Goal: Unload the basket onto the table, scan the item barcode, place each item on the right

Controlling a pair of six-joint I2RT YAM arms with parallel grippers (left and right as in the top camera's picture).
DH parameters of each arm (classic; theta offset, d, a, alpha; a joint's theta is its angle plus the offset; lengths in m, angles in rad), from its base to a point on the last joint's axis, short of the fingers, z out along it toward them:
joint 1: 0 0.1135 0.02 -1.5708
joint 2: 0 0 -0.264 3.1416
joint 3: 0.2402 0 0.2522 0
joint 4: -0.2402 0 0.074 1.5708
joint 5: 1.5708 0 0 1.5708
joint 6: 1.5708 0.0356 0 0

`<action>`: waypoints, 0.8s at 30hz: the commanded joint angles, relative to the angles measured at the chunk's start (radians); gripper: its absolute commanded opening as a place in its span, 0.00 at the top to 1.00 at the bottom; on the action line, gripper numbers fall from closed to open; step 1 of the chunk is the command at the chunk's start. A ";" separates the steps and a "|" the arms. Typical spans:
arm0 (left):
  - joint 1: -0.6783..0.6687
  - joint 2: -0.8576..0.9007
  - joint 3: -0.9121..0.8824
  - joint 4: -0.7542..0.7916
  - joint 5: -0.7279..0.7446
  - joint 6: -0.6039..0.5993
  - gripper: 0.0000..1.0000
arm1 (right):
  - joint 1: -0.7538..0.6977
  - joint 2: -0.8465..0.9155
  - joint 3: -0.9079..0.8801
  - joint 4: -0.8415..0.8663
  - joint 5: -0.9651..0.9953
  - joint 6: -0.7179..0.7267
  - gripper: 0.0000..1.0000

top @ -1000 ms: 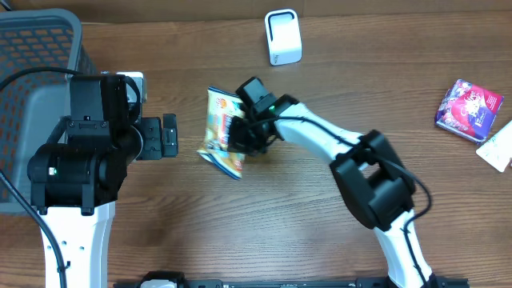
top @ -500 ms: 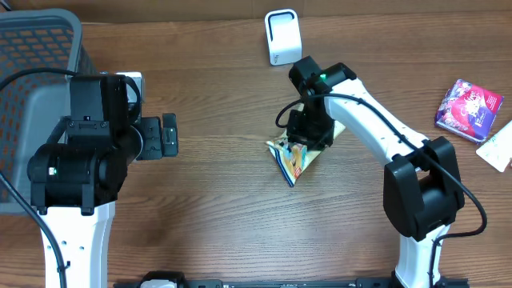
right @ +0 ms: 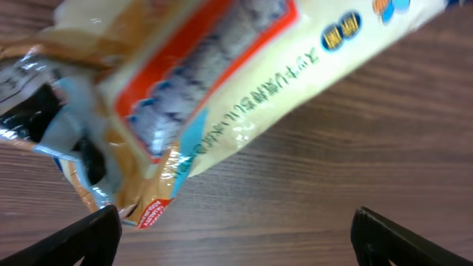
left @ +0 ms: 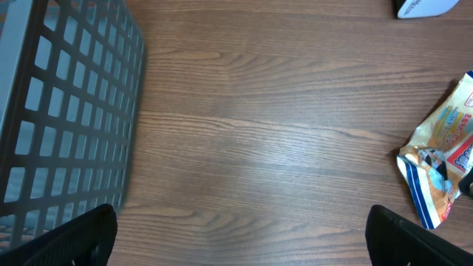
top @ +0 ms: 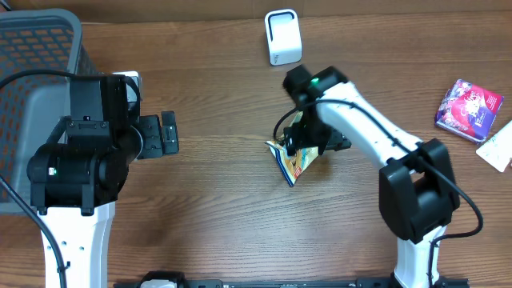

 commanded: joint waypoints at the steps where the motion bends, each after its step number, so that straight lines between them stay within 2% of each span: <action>1: 0.007 -0.014 0.018 0.012 -0.010 -0.013 0.00 | 0.118 -0.021 0.007 0.019 0.214 -0.046 0.00; 5: 0.007 -0.014 0.018 0.015 -0.024 -0.008 0.00 | 0.214 -0.021 0.005 0.022 0.363 0.022 0.00; 11: 0.007 -0.014 0.018 0.031 -0.122 -0.006 0.00 | 0.266 -0.020 -0.043 0.078 0.477 0.138 0.00; 17: 0.007 -0.014 0.018 0.078 -0.115 -0.017 0.00 | 0.281 -0.020 -0.176 0.211 0.524 0.150 0.00; 24: 0.007 -0.014 0.018 0.082 -0.115 -0.017 0.00 | 0.390 -0.021 -0.215 0.192 0.565 0.185 0.00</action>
